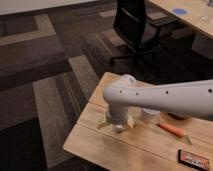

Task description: Push the eraser across the table

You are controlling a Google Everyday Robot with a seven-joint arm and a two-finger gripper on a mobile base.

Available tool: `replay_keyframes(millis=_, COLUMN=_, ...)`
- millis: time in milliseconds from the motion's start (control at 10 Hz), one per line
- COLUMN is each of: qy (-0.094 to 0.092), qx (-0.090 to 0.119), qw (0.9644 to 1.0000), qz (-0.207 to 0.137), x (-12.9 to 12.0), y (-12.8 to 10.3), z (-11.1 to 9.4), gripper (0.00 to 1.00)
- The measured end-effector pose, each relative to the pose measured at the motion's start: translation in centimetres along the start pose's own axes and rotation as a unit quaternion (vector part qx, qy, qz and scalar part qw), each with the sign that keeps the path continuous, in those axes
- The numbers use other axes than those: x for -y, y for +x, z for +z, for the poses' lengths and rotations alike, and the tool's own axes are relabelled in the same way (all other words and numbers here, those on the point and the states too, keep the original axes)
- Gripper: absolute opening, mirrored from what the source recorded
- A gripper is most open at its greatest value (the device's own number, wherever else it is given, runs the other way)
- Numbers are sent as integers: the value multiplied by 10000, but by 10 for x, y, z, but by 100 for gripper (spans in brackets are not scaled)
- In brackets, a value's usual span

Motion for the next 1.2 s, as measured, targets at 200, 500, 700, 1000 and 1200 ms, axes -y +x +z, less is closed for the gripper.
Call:
replay_keyframes(millis=200, qy=80, qx=24, qw=9999, qz=-66, x=4, y=0, z=3, gripper=80)
replay_keyframes(millis=500, qy=115, qx=117, qw=9997, qz=-167, x=63, y=9, z=23, gripper=80)
replay_keyframes(millis=700, qy=46, qx=158, qw=9997, qz=-172, x=103, y=16, z=30, gripper=80)
replay_keyframes(millis=1000, qy=42, qx=161, qw=9997, qz=-182, x=103, y=16, z=30, gripper=80)
replay_keyframes(millis=1200, qy=40, qx=152, qw=9997, qz=-183, x=102, y=16, z=31, gripper=80)
